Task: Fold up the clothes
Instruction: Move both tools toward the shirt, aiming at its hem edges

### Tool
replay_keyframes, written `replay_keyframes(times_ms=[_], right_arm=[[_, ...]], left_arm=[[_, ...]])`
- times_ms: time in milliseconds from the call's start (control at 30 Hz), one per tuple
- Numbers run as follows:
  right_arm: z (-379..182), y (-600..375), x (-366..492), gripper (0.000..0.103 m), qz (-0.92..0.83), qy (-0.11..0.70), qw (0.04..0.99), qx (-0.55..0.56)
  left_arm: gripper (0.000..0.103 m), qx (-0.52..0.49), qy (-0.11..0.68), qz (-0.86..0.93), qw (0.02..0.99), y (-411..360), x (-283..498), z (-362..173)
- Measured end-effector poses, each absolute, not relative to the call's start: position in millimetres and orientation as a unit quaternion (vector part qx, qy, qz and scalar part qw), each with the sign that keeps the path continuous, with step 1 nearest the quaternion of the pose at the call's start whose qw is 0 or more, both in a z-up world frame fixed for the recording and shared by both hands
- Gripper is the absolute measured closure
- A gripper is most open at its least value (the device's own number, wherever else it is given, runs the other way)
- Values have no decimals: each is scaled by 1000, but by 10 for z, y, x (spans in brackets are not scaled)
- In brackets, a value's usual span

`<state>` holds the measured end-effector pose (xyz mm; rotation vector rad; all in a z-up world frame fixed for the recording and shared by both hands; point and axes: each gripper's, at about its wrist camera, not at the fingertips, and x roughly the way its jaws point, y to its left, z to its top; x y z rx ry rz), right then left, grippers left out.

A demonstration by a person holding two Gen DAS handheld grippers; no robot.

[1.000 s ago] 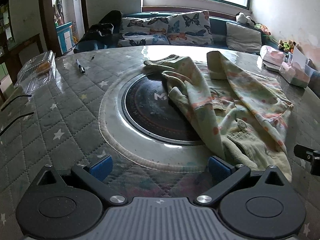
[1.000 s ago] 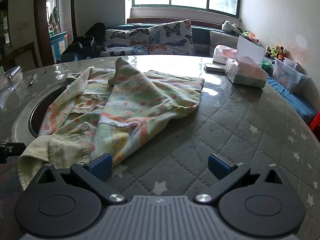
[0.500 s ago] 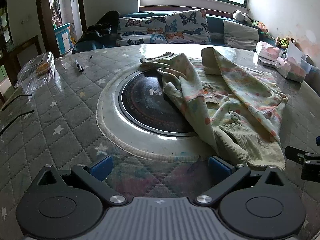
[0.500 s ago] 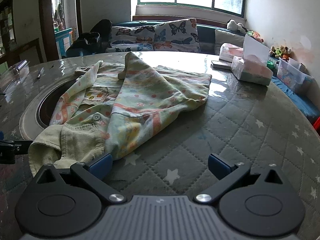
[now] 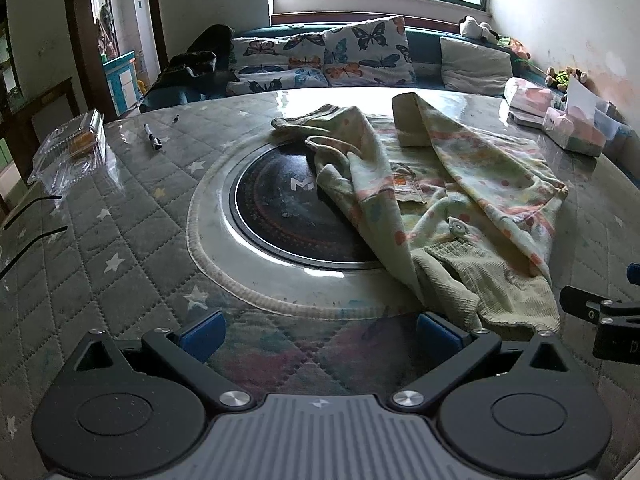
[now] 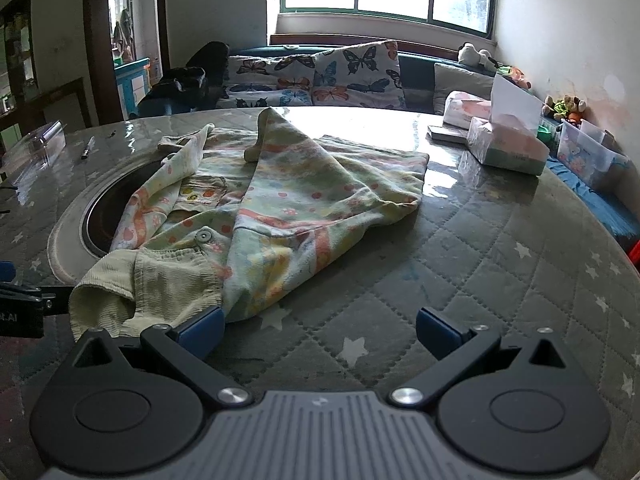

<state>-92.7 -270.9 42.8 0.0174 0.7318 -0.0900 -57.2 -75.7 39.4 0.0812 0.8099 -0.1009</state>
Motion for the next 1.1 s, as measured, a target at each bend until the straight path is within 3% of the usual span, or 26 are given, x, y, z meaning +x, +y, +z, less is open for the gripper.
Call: replay_keyframes(times_ms=[1100], right_arm=[[496,-2696,-744,0,-27,359,933,-3]], left_arm=[[0,63,380,-53,921,-824,-411,508]])
